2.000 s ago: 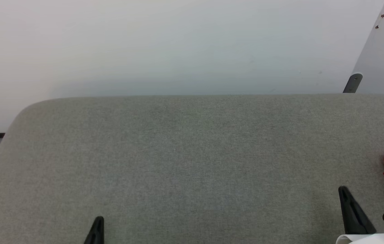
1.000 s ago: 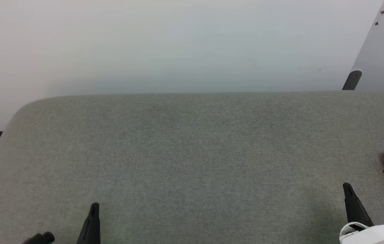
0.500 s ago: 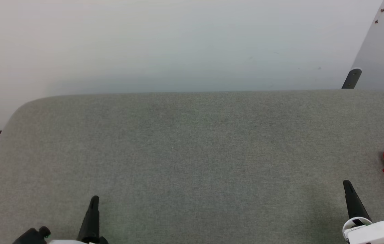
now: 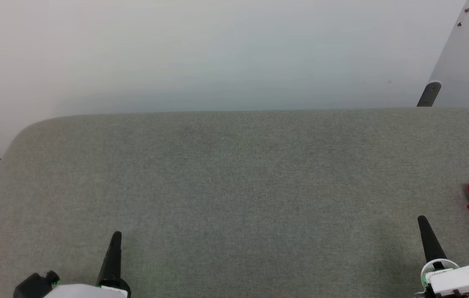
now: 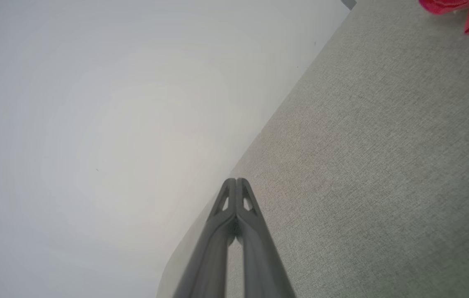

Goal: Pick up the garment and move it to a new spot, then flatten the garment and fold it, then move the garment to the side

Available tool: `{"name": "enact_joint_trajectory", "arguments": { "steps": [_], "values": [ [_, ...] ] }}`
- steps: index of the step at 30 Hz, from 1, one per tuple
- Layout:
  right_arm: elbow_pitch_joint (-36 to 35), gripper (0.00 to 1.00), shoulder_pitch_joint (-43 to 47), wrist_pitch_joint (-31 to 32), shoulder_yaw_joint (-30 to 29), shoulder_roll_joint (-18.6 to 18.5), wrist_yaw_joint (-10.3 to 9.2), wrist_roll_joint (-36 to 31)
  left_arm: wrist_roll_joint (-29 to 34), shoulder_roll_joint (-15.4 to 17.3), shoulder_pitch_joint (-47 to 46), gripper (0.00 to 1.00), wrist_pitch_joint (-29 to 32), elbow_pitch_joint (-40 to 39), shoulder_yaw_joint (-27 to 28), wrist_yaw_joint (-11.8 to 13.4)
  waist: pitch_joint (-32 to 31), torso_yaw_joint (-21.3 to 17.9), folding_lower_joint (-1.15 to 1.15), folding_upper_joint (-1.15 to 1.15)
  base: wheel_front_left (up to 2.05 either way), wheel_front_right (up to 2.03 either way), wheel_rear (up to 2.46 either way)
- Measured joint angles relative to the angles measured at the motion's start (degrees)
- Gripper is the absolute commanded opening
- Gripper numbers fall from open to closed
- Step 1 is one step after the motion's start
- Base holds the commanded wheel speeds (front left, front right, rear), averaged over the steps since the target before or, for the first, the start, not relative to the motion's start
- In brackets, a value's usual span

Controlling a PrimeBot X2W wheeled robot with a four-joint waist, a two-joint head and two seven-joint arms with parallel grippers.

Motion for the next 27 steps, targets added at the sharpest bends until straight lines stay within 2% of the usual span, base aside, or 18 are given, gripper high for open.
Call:
{"name": "enact_joint_trajectory", "arguments": {
  "steps": [27],
  "values": [
    [1.0, 0.0, -2.1, 3.4, -1.5, 1.1, -0.02, 13.2, -14.0, -0.6, -3.5, 0.0, 4.0, 1.6, 1.0, 0.0, 0.6, -0.3, 0.0, 0.0, 0.0, 0.0, 0.0]
  ]
}}
